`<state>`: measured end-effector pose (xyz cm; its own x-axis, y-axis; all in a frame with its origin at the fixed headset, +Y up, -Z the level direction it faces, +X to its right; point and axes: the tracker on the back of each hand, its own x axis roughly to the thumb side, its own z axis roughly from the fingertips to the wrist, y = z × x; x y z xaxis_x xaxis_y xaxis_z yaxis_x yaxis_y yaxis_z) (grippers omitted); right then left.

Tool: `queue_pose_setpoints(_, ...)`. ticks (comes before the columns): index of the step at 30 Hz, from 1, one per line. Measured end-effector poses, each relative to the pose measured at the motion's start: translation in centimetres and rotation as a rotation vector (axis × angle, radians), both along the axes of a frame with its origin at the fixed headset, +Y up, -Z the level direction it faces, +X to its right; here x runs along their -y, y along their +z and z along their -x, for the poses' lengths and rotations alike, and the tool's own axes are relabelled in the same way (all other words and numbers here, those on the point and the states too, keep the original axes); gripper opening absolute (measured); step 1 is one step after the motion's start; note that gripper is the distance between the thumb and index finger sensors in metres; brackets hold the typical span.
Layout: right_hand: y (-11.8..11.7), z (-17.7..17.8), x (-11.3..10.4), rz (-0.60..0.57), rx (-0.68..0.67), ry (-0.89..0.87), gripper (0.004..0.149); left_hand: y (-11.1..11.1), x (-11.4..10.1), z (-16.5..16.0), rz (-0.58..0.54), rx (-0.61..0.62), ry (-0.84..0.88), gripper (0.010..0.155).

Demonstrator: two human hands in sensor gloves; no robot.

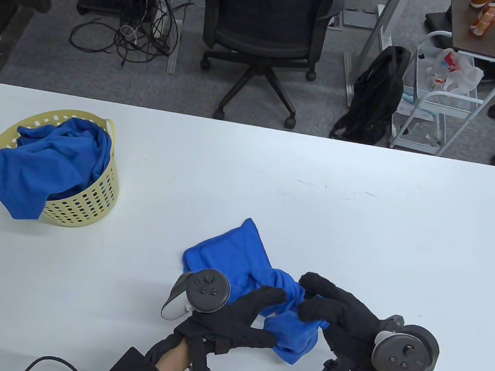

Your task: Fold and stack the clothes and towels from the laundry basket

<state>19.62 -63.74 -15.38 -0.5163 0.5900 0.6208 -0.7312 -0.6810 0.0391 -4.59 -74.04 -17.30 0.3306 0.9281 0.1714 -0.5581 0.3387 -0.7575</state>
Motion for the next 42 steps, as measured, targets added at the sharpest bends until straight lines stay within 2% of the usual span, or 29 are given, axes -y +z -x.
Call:
queue_pose_setpoints(1,0.0,0.2,0.0,-0.002,-0.003,0.000,0.033,0.1,0.0,-0.1,-0.007,-0.005,-0.007,0.092)
queue_pose_setpoints(3,0.1,0.3,0.1,-0.005,0.006,0.014,0.033,0.2,-0.2,0.0,-0.063,-0.072,-0.016,0.054)
queue_pose_setpoints(4,0.1,0.1,0.1,-0.010,0.019,0.016,0.033,0.3,-0.6,0.6,-0.119,-0.188,-0.003,0.047)
queue_pose_setpoints(6,-0.1,-0.4,0.0,0.015,0.013,-0.008,0.033,0.2,-1.6,1.7,-0.222,-0.342,0.013,0.042)
queue_pose_setpoints(7,-0.2,-0.7,0.0,0.045,-0.032,-0.038,0.033,0.2,-2.5,2.8,-0.303,-0.460,-0.023,0.041)
queue_pose_setpoints(10,-0.9,-0.6,0.5,0.146,-0.185,-0.132,0.036,0.6,-4.6,4.5,-0.558,-0.682,-0.205,0.036)
queue_pose_setpoints(13,-1.3,-0.3,1.3,0.230,-0.329,-0.182,0.044,1.0,-5.7,5.1,-0.736,-0.753,-0.386,0.041)
queue_pose_setpoints(14,-1.4,-0.3,1.5,0.260,-0.364,-0.208,0.045,1.1,-5.7,5.2,-0.764,-0.754,-0.423,0.051)
queue_pose_setpoints(16,-1.5,-0.2,1.9,0.323,-0.386,-0.254,0.048,1.1,-5.7,5.3,-0.765,-0.756,-0.412,0.058)
queue_pose_setpoints(17,-1.6,-0.1,2.3,0.350,-0.329,-0.273,0.047,1.1,-5.6,5.2,-0.747,-0.751,-0.392,0.058)
queue_pose_setpoints(19,-1.5,0.4,3.1,0.370,-0.210,-0.244,0.058,1.1,-5.6,5.1,-0.736,-0.747,-0.381,0.056)
queue_pose_setpoints(21,-1.3,1.9,3.8,0.388,-0.202,-0.023,0.063,1.3,-5.7,4.9,-0.751,-0.749,-0.400,0.053)
queue_pose_setpoints(24,-0.4,4.5,4.6,0.359,-0.234,0.141,0.055,1.3,-5.9,4.8,-0.725,-0.744,-0.413,0.045)
queue_pose_setpoints(25,0.1,5.6,4.9,0.344,-0.225,0.189,0.059,1.3,-5.8,4.8,-0.695,-0.730,-0.404,0.044)
queue_pose_setpoints(27,1.0,6.9,5.3,0.315,-0.160,0.275,0.079,1.3,-5.8,4.8,-0.644,-0.711,-0.390,0.043)
queue_pose_setpoints(28,1.3,7.3,5.4,0.272,-0.098,0.322,0.080,1.3,-5.7,4.7,-0.623,-0.710,-0.385,0.042)
queue_pose_setpoints(29,1.4,7.5,5.5,0.246,-0.074,0.343,0.071,1.3,-5.7,4.7,-0.615,-0.711,-0.384,0.043)
queue_pose_setpoints(31,1.4,7.2,5.4,0.207,-0.016,0.353,0.039,1.3,-5.7,4.8,-0.606,-0.716,-0.398,0.044)
queue_pose_setpoints(32,1.2,6.6,5.2,0.186,0.017,0.280,0.035,1.3,-5.7,4.9,-0.609,-0.719,-0.404,0.045)
queue_pose_setpoints(34,0.7,5.0,4.6,0.159,0.102,0.111,0.034,1.1,-5.5,5.1,-0.601,-0.707,-0.433,0.048)
queue_pose_setpoints(36,0.2,3.2,3.7,0.090,0.201,-0.003,0.034,0.8,-5.2,5.1,-0.595,-0.636,-0.503,0.054)
queue_pose_setpoints(40,-0.1,0.2,2.3,-0.085,0.384,-0.061,0.034,0.6,-4.1,3.5,-0.557,-0.397,-0.615,0.050)
queue_pose_setpoints(42,-0.2,-0.7,1.9,-0.107,0.411,-0.071,0.034,0.5,-3.6,2.7,-0.504,-0.235,-0.587,0.050)
